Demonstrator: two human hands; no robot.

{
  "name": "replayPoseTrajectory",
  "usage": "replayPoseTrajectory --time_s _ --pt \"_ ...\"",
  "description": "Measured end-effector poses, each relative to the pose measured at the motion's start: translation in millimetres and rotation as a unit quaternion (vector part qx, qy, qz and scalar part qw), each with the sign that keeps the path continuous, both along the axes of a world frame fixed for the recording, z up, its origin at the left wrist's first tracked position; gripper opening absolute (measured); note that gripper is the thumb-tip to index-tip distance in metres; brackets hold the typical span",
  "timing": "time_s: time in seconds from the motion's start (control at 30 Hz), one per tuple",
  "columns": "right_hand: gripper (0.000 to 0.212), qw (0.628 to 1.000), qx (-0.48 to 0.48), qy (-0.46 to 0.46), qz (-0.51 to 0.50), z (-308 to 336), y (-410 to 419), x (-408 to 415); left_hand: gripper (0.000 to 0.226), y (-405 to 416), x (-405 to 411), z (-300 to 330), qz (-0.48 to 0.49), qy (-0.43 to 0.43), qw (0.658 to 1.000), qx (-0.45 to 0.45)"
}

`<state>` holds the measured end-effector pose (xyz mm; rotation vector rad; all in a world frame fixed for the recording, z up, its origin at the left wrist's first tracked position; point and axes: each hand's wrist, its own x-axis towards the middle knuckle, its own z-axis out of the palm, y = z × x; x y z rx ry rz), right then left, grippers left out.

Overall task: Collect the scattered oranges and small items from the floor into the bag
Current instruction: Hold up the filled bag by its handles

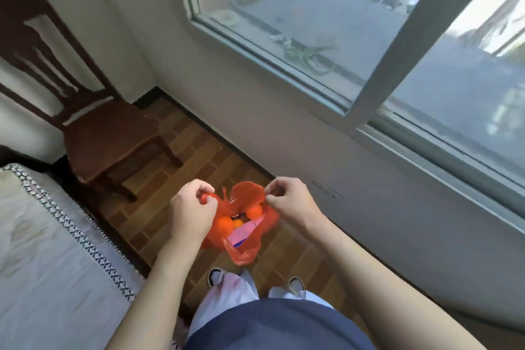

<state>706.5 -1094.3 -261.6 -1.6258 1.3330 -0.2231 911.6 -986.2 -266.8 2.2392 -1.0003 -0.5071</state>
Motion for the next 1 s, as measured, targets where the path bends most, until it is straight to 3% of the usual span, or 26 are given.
replayPoseTrajectory --time_s 0.53,0.77,1.0 --pt "0.013 0.970 0.018 0.007 -0.240 -26 33 -226 0.020 -70 -208 -12 -0.200 0.055 0.976 0.070" --pt "0.018 0.933 0.038 0.041 -0.355 -66 46 -291 0.022 -103 -268 -61 -0.283 0.109 0.946 0.118" --pt "0.018 0.917 0.085 0.057 -0.386 -127 47 -345 0.024 -121 -334 -129 -0.308 0.123 0.929 0.167"
